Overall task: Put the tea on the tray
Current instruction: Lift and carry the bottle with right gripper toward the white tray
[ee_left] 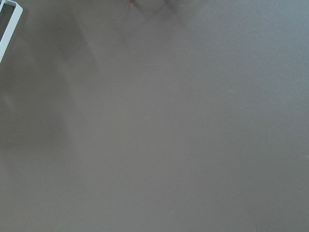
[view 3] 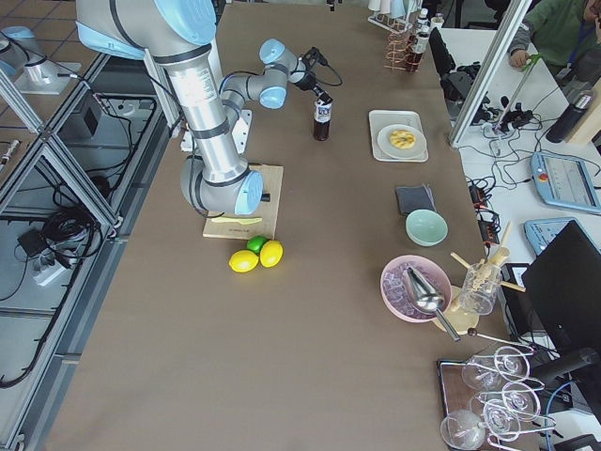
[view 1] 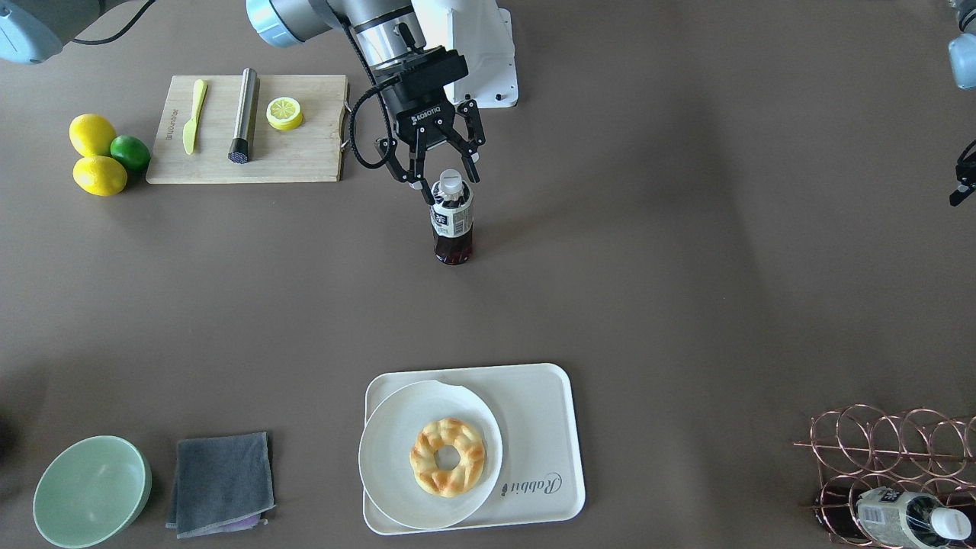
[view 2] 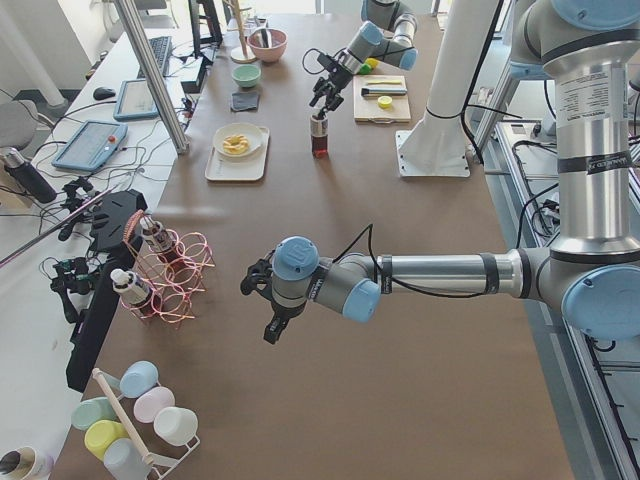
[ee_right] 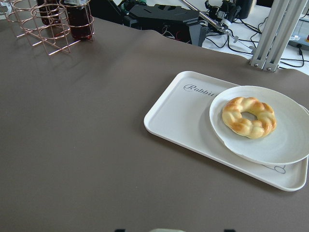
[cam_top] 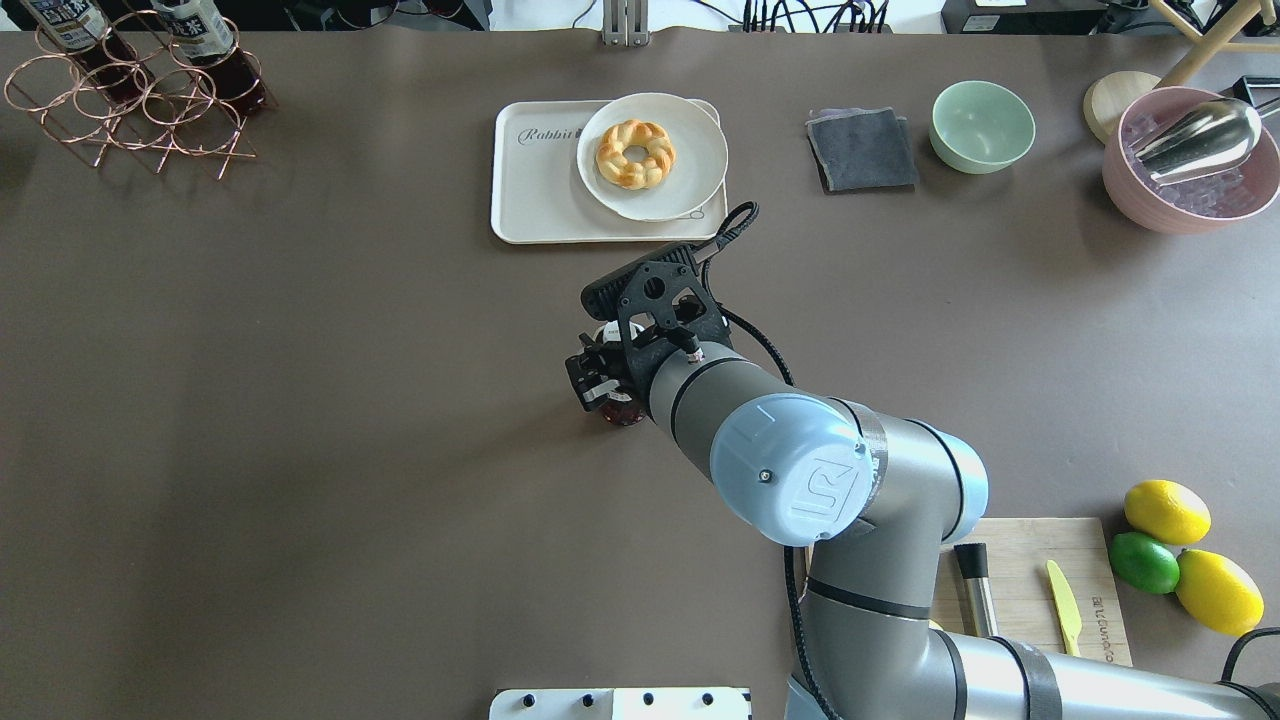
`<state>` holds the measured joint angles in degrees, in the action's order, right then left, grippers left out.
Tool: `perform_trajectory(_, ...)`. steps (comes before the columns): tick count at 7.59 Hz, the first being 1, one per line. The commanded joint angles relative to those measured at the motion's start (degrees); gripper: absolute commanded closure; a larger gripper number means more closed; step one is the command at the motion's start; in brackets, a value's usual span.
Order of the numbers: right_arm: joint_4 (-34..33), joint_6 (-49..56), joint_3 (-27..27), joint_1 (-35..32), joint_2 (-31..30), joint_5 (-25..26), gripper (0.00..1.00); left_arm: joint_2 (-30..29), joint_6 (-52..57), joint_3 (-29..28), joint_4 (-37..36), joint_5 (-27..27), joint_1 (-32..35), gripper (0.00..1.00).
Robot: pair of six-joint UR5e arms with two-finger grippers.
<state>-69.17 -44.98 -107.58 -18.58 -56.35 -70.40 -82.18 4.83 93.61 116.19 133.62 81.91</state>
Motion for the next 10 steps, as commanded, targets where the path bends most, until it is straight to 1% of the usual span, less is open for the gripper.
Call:
perform_trajectory(1, 0.0, -0.2, -0.2, 0.1, 0.2, 0.1, 0.94, 0.0, 0.0, 0.0, 0.0, 0.1, 0.0, 0.01)
perform_trajectory(2, 0.0, -0.5, -0.3, 0.1, 0.4, 0.1, 1.00, 0.0, 0.0, 0.1, 0.0, 0.1, 0.0, 0.01)
perform_trajectory(4, -0.3, -0.5, -1.4, -0.2, 0.9, 0.0, 1.00, 0.1, 0.0, 0.2, 0.0, 0.1, 0.0, 0.01)
perform_trajectory(6, -0.9, -0.5, -1.0, -2.8, 3.4, -0.2, 1.00, 0.1, -0.2, 0.3, -0.7, 0.2, 0.0, 0.01)
perform_trajectory(7, -1.0, -0.5, 0.1, -5.0, 5.0, -1.7, 1.00, 0.1, -0.3, 0.2, -1.0, 0.7, 0.0, 0.01)
perform_trajectory(8, -1.1, -0.5, 3.3, -7.3, 8.0, -3.3, 1.00, 0.1, -3.1, 0.1, -2.1, 2.8, 0.3, 0.01)
perform_trajectory(9, -1.2, -0.5, 7.3, -9.3, 10.7, -4.3, 1.00, 0.1, -6.5, 0.3, -4.9, 4.6, 1.8, 0.01)
perform_trajectory(10, -1.1, -0.5, 12.3, -11.4, 14.5, -5.8, 1.00, 0.2, -6.6, -0.2, -6.8, 4.5, 2.0, 0.01)
